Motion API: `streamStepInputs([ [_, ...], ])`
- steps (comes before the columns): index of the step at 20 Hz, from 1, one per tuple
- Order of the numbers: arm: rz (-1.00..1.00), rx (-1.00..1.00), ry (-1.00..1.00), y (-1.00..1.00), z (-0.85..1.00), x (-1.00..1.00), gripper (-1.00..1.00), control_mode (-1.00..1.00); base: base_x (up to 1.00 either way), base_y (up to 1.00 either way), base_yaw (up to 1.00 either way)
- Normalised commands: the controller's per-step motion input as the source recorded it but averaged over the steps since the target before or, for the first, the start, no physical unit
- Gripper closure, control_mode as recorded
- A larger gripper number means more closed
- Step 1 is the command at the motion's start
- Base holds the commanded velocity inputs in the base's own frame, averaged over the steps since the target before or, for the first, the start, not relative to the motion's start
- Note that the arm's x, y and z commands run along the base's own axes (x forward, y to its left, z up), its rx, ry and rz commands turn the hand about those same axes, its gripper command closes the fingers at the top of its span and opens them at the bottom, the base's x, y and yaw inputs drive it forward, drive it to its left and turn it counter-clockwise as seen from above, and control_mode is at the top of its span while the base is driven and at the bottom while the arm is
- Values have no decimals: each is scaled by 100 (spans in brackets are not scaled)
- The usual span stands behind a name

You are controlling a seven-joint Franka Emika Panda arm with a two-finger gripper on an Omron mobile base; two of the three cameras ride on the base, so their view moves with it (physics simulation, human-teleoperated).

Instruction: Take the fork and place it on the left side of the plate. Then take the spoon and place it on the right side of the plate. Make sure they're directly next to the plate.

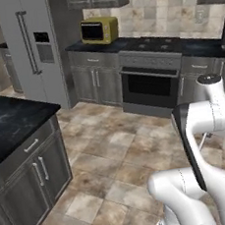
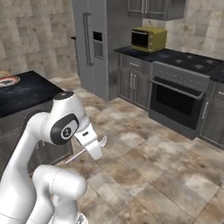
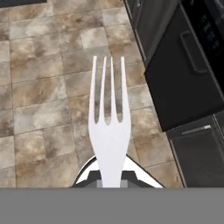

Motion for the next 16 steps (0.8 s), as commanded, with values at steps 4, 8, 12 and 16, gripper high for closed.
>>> streamStepInputs([
  [4, 0, 0, 0, 0, 0, 0, 100, 100, 41, -2, 26],
  [8, 0, 0, 0, 0, 0, 0, 100, 100, 73, -10, 21],
  [12, 0, 0, 0, 0, 0, 0, 100, 100, 94, -20, 21],
  [16, 0, 0, 0, 0, 0, 0, 100, 100, 100, -38, 31],
])
